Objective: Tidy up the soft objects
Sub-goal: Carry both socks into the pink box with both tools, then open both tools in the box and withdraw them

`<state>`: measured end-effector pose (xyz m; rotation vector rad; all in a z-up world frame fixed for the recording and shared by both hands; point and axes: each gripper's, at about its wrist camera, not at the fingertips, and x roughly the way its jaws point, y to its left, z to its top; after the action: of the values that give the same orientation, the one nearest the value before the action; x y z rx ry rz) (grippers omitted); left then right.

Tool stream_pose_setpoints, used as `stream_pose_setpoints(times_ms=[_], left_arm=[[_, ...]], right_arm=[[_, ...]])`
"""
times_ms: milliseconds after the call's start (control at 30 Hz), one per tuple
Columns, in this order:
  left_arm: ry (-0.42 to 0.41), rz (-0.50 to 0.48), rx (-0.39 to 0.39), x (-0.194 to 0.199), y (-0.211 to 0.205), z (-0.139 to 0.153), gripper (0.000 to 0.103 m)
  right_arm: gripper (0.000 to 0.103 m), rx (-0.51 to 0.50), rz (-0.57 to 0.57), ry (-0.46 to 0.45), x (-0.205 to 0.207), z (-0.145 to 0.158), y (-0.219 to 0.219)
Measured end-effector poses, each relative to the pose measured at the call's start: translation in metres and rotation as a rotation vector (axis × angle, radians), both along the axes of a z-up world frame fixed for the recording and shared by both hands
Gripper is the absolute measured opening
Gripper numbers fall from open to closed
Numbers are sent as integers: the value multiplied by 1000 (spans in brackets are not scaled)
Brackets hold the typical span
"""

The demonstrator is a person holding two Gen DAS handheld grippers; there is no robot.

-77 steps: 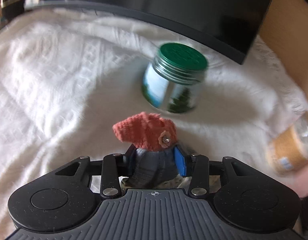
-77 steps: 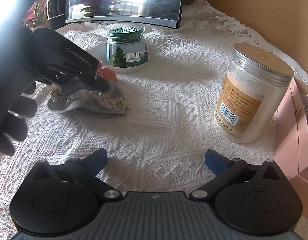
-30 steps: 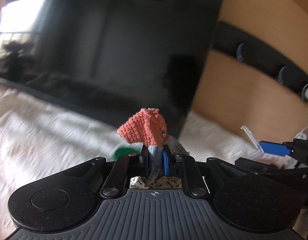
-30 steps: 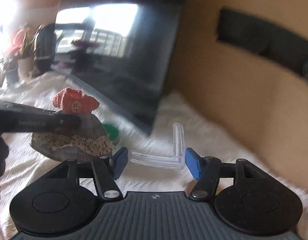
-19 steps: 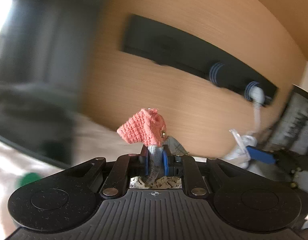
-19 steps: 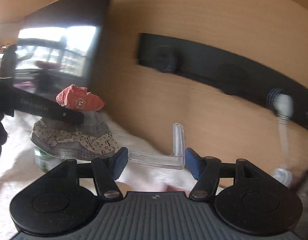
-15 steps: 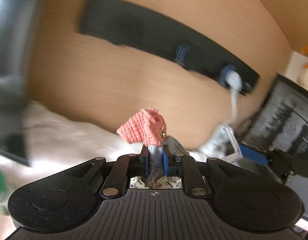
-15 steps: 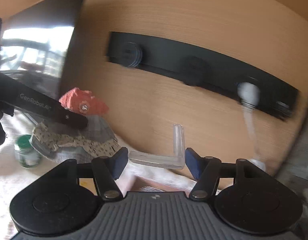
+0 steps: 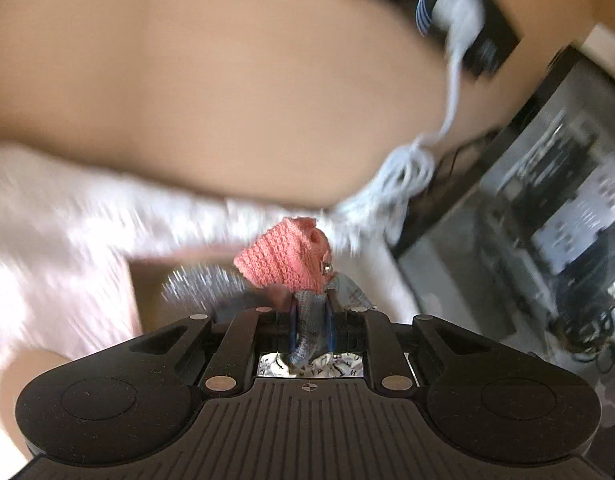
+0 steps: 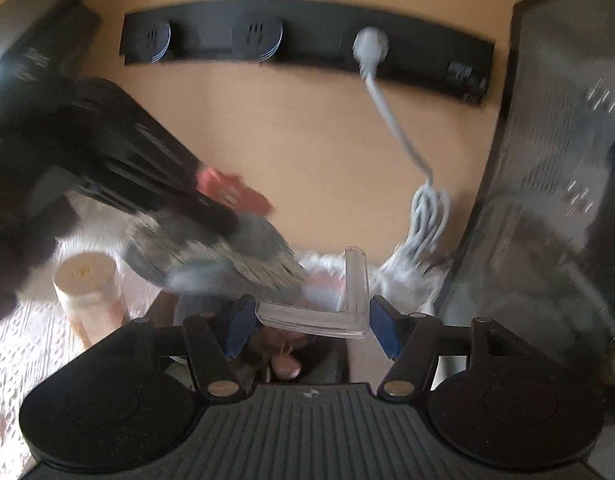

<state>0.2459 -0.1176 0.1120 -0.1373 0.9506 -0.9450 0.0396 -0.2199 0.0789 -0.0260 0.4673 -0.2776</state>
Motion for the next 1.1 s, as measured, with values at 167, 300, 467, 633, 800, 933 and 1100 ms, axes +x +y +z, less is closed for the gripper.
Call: stream_pose_setpoints(times_ms=[167,300,467,633,800,933,1100], left_arm=[[110,-81,32,13,-21,-22,17],[20,-95,55,8,-24,-9,20],[41,-72,-9,13,-6,0,21],[11,-10,-36,17,10,5,21],[-29,15,-25,13,22,4,21],[-29,34,-37,11,35,7,21],[-42,81,-13,6,51,5,21]], right_arm=[[63,51,21,90,30,-26,3],[63,86,27,152,51,-45,-3],[69,129,51,225,60,-54,-8],[85,154,67,114,36,-29,-11],[85,53,28,17,28,-7,3],[85,19,-2,-40,28,4,8],[85,-14,-40,-30,46,5,10]])
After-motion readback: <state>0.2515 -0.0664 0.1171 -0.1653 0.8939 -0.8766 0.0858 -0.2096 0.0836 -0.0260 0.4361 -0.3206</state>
